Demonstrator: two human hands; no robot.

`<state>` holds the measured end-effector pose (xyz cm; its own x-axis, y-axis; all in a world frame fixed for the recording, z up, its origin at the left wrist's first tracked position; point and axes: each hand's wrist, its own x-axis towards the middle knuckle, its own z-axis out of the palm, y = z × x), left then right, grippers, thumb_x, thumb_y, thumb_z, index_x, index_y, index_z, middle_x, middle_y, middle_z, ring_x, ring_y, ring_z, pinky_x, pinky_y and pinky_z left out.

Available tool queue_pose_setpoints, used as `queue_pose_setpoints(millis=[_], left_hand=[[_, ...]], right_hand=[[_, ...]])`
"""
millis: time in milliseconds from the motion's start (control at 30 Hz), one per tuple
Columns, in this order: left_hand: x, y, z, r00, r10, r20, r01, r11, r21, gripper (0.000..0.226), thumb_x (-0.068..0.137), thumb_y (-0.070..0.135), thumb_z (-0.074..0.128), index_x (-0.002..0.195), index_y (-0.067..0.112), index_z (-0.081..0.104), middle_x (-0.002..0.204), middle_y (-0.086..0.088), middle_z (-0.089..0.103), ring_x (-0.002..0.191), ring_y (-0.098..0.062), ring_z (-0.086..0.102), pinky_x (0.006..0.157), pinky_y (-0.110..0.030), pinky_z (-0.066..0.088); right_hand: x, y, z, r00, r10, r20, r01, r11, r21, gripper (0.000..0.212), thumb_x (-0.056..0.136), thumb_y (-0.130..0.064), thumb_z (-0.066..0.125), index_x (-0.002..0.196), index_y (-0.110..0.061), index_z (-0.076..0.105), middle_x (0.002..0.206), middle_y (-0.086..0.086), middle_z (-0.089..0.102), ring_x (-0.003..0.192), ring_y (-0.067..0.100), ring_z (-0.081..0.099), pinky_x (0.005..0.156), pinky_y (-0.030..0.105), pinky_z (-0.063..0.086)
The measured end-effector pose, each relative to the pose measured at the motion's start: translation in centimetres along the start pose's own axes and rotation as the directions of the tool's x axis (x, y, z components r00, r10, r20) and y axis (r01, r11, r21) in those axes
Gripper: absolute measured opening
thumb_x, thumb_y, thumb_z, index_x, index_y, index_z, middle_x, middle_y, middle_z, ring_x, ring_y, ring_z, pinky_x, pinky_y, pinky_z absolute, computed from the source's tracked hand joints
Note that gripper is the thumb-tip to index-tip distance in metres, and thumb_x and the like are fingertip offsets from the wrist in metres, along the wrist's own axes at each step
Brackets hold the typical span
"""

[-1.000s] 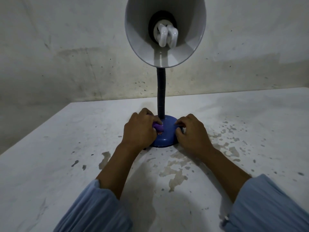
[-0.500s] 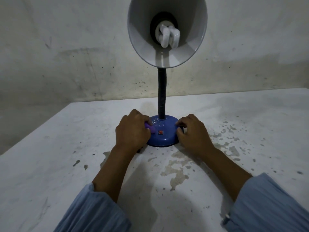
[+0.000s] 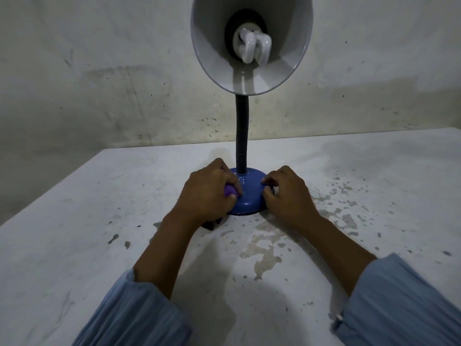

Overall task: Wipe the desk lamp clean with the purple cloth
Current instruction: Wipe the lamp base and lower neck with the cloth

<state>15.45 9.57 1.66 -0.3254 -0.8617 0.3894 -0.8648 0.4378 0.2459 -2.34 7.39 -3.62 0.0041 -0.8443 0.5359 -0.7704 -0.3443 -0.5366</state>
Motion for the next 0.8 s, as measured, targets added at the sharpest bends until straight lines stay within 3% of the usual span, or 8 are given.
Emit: queue_pose_setpoints(millis=[133,233,300,400,467,533,667,800], left_hand=[[-0.4,-0.9,-1.5,0.993,0.040,0.110,-0.004,0.953,-0.304,0.016,0.066,0.024,0.067,0.071,0.039,0.066,0.092,0.011,0.059,0.088,-0.009,0.056,0.076,-0.025,0.047],[-0.3,-1.3,-0.2,0.979,-0.094,-0.183,0.073,0.990,-0.118,0.019,0.073,0.020,0.071,0.089,0.031,0.067,0.101,0.005,0.055,0.087,-0.008,0.050,0.072,-0.022,0.042],[-0.2,-0.7,0.7,0.964,-0.129,-0.234,0.122,0.992,-0.046,0.022,0.075,0.022,0.071,0.097,0.024,0.068,0.104,0.004,0.052,0.089,-0.010,0.049,0.073,-0.022,0.040],[-0.1,-0.2,0.3,0.998,-0.050,-0.034,0.048,0.998,-0.046,0.012,0.075,0.023,0.070,0.083,0.032,0.068,0.097,0.008,0.052,0.084,-0.008,0.049,0.072,-0.019,0.039],[-0.1,-0.2,-0.9,0.993,0.035,0.110,-0.006,0.968,-0.250,0.017,0.069,0.020,0.068,0.070,0.037,0.066,0.090,0.012,0.056,0.085,-0.010,0.054,0.073,-0.020,0.044],[-0.2,-0.1,-1.3,0.994,0.052,0.093,-0.014,0.927,-0.374,0.023,0.067,0.014,0.068,0.073,0.036,0.067,0.092,0.011,0.058,0.089,-0.010,0.055,0.075,-0.019,0.045],[0.0,0.9,0.6,0.966,-0.092,-0.243,0.074,0.994,-0.082,0.025,0.075,0.018,0.071,0.099,0.022,0.067,0.107,0.005,0.050,0.093,-0.007,0.046,0.078,-0.013,0.036],[0.3,2.1,2.3,0.987,-0.066,-0.144,0.080,0.993,0.088,0.027,0.080,0.022,0.068,0.106,0.022,0.063,0.121,0.001,0.046,0.104,-0.016,0.043,0.080,-0.019,0.033]], right_hand=[[0.1,-0.1,0.0,1.000,0.001,0.002,-0.001,1.000,-0.001,0.013,0.085,-0.015,0.055,0.095,-0.013,0.064,0.098,0.002,0.053,0.084,0.012,0.052,0.076,0.022,0.041],[0.0,-0.1,0.0,1.000,0.001,0.002,-0.001,1.000,0.007,0.012,0.085,-0.014,0.056,0.095,-0.013,0.064,0.099,0.001,0.053,0.084,0.011,0.051,0.077,0.022,0.041],[0.0,0.0,-0.1,1.000,-0.004,0.006,0.004,1.000,-0.002,0.014,0.085,-0.014,0.056,0.096,-0.012,0.064,0.100,0.003,0.053,0.085,0.013,0.052,0.079,0.025,0.044],[0.0,0.0,-0.2,1.000,0.000,0.005,0.000,1.000,0.002,0.014,0.085,-0.013,0.055,0.095,-0.011,0.064,0.099,0.003,0.053,0.086,0.014,0.053,0.080,0.027,0.045],[0.0,-0.1,-0.1,1.000,0.007,-0.001,-0.007,1.000,0.004,0.013,0.085,-0.013,0.055,0.095,-0.012,0.064,0.099,0.002,0.053,0.085,0.012,0.051,0.079,0.025,0.044],[0.0,0.0,0.0,1.000,0.006,-0.002,-0.006,1.000,-0.002,0.013,0.085,-0.013,0.056,0.096,-0.013,0.064,0.098,0.001,0.052,0.084,0.010,0.050,0.077,0.022,0.040],[-0.1,0.0,-0.1,1.000,0.006,0.004,-0.006,1.000,-0.008,0.015,0.086,-0.016,0.055,0.098,-0.012,0.064,0.098,0.001,0.052,0.083,0.010,0.050,0.076,0.020,0.039],[-0.1,-0.1,-0.2,1.000,-0.010,0.005,0.010,1.000,-0.009,0.016,0.085,-0.014,0.054,0.097,-0.010,0.064,0.099,0.004,0.053,0.085,0.014,0.052,0.079,0.028,0.046]])
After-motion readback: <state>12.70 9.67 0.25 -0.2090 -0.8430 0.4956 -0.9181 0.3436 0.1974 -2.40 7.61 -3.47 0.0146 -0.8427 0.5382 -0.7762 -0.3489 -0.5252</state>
